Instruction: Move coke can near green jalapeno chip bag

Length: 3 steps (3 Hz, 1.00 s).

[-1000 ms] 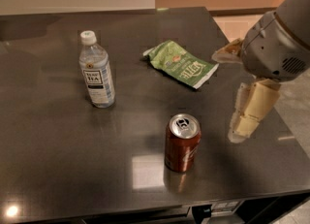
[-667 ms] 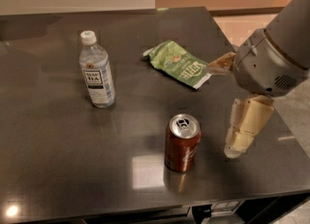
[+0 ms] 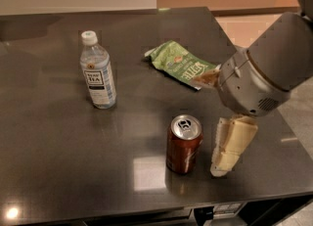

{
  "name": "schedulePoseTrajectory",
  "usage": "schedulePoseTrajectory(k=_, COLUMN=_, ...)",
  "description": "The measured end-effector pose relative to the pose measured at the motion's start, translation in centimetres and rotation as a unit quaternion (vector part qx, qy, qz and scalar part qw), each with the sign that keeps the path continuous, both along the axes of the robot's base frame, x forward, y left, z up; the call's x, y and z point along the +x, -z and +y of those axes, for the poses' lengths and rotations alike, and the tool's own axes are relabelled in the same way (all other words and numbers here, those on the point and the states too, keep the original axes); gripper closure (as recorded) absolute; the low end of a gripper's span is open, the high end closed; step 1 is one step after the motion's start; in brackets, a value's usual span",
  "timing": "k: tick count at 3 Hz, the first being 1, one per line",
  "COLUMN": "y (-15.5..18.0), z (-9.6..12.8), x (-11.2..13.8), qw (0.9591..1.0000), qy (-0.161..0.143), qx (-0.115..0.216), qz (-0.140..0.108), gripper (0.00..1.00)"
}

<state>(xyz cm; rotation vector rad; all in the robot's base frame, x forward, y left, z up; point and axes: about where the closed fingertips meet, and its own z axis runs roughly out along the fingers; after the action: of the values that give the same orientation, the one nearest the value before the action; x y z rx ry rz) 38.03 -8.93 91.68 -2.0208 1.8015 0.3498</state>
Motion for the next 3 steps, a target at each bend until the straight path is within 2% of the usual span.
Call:
schedulePoseTrajectory(k=1, y=1.0, z=1.1, x=-0.2, qw=1.0, qy=-0.006, qx=0.005, qz=0.003, gripper=0.0)
schedulePoseTrajectory(k=2, y=1.5, z=1.8, x=-0.3, qw=0.9999, qy=-0.008, qx=0.008, qz=0.009, gripper=0.18)
schedulePoseTrajectory(k=3, y=1.6, z=2.1, x=-0.3, qw=0.9997, qy=-0.009, qx=0.012, qz=0.017, gripper=0.41)
